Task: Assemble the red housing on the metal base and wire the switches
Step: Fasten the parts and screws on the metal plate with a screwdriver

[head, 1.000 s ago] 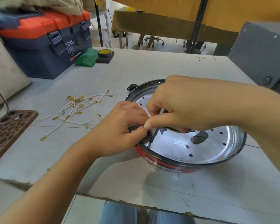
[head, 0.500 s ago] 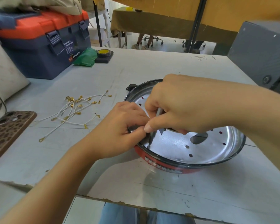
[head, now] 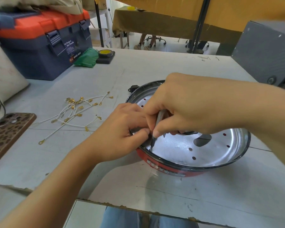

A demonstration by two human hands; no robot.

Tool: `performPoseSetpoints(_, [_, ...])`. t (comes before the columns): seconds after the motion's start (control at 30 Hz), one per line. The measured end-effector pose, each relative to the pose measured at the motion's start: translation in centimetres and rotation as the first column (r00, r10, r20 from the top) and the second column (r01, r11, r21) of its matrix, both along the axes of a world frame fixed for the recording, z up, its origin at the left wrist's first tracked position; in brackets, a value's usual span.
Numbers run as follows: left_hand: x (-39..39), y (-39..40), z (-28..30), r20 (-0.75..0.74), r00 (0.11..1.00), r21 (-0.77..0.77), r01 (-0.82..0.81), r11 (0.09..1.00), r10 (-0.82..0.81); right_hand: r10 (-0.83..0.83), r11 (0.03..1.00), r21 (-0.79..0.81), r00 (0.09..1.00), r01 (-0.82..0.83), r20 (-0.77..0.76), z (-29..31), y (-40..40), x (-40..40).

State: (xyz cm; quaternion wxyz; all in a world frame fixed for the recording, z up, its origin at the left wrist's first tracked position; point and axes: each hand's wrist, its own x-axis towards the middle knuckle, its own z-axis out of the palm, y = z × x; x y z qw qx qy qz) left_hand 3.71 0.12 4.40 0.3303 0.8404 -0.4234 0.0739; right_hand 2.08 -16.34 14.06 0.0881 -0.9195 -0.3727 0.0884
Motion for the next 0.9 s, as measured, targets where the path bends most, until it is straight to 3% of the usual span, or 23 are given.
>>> performPoseSetpoints(0.23, [-0.2,0.0,0.0,0.024,0.998,0.035,-0.060,0.998,0.059,-0.149,0.989,-0.008,0.988,0.149,-0.047,-0.6,0.0,0.5])
performPoseSetpoints(0.33, [-0.2,-0.1,0.2,0.031,0.999,0.022,-0.037,0.999,0.037,-0.092,0.995,-0.038,0.996,0.093,0.020,-1.0,-0.4,0.1])
performPoseSetpoints(0.43, [-0.1,-0.2,0.2,0.029,1.000,0.001,-0.011,1.000,0.011,-0.047,0.999,0.001,0.998,0.047,-0.034,-1.3,-0.3,-0.1])
performPoseSetpoints(0.67, [-0.2,0.0,0.0,0.022,0.999,0.013,-0.042,0.999,0.042,0.071,0.995,-0.081,0.984,-0.058,0.161,-2.1,-0.3,1.5])
performPoseSetpoints(0.9, [-0.2,-0.1,0.2,0.057,0.997,0.071,-0.048,0.996,0.044,0.022,0.999,-0.036,0.965,-0.013,0.262,-2.6,-0.6,1.7])
